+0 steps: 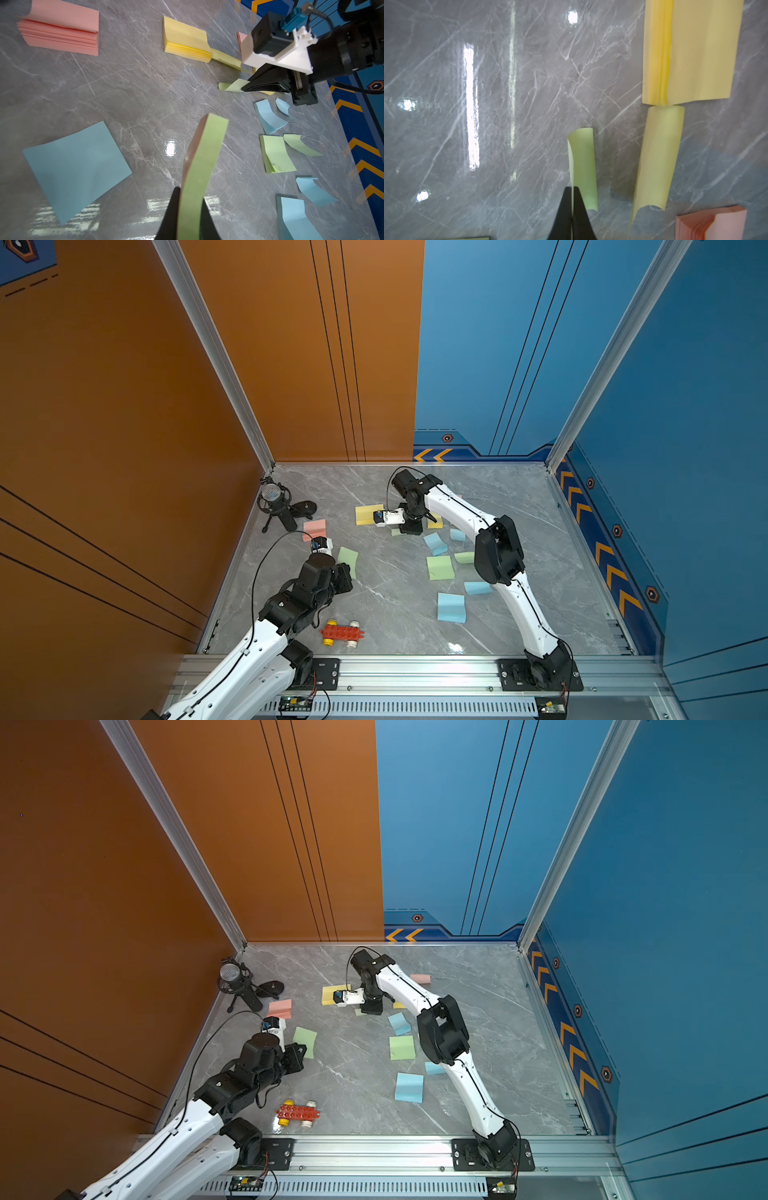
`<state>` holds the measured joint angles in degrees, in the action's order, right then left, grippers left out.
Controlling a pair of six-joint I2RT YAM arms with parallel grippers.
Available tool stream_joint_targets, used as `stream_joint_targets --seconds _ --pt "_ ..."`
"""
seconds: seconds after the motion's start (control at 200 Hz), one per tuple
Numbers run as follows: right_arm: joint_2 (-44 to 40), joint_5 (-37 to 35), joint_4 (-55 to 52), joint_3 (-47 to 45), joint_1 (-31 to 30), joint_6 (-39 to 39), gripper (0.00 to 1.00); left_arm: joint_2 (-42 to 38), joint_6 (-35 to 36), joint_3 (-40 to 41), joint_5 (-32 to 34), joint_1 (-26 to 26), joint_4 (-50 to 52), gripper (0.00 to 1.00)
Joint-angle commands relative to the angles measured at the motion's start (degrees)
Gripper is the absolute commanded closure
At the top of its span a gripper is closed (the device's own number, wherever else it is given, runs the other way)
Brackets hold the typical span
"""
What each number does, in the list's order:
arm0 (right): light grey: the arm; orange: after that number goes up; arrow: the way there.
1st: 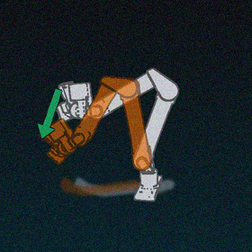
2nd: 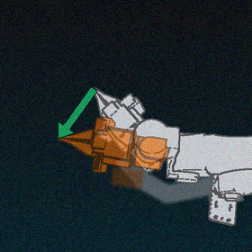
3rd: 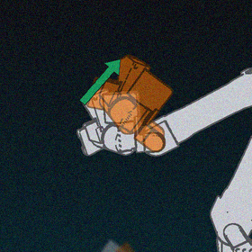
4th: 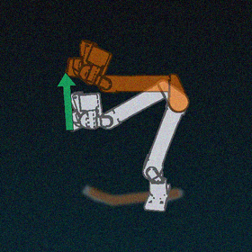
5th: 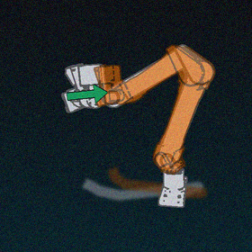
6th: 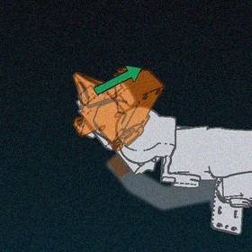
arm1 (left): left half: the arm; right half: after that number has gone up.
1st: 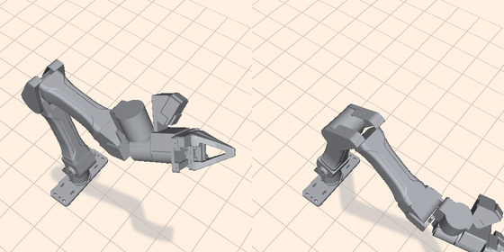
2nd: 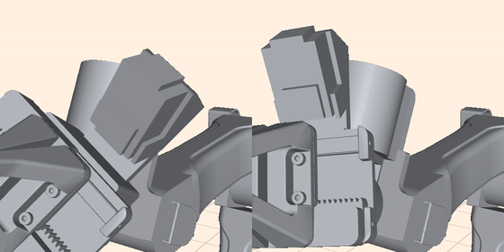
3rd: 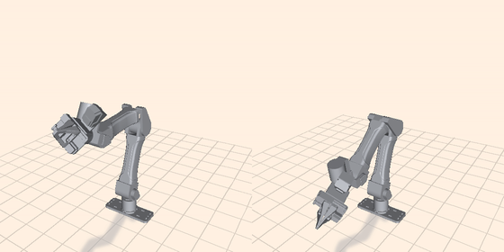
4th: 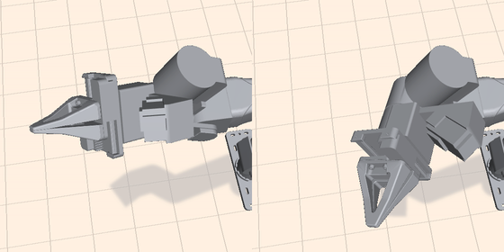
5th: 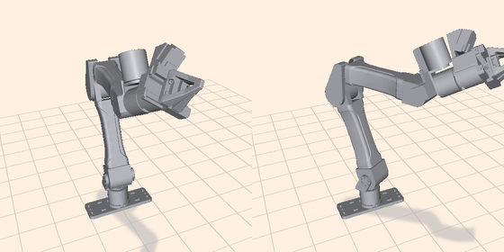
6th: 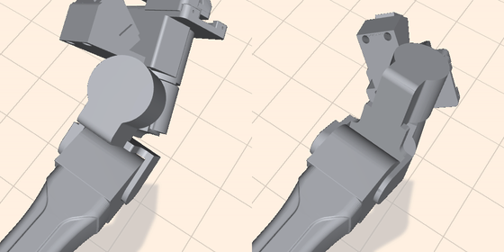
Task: Tear off pages from different memo pads
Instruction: Place the paper at the center of the board.
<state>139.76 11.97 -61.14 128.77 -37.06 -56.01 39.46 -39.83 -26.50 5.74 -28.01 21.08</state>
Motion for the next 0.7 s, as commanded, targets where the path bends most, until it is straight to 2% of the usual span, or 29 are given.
stream_joint_targets --seconds 0.0,0.165,0.45,0.551,0.696 --pt "2.61 0.81 -2.04 1.48 -0.24 2.36 1.0 0.27 -0.51 -1.7 -1.12 0.68 0.38 1.0" --pt "4.2 0.44 -2.05 0.34 -0.77 4.13 0.99 1.47 -0.16 -1.88 -1.34 0.68 0.38 1.0" --pt "-2.54 3.26 -3.69 -7.71 -1.86 5.91 0.76 4.63 -0.26 -2.79 -0.51 0.76 -0.59 1.0" --pt "-5.04 3.11 -5.03 -11.26 -2.29 6.86 0.7 9.2 -0.25 -4.27 -0.87 0.85 -2.24 1.0" --pt "-9.87 2.93 -4.92 -17.89 -2.67 8.7 0.68 18.93 0.01 -7.0 -3.21 1.34 -8.2 1.0"
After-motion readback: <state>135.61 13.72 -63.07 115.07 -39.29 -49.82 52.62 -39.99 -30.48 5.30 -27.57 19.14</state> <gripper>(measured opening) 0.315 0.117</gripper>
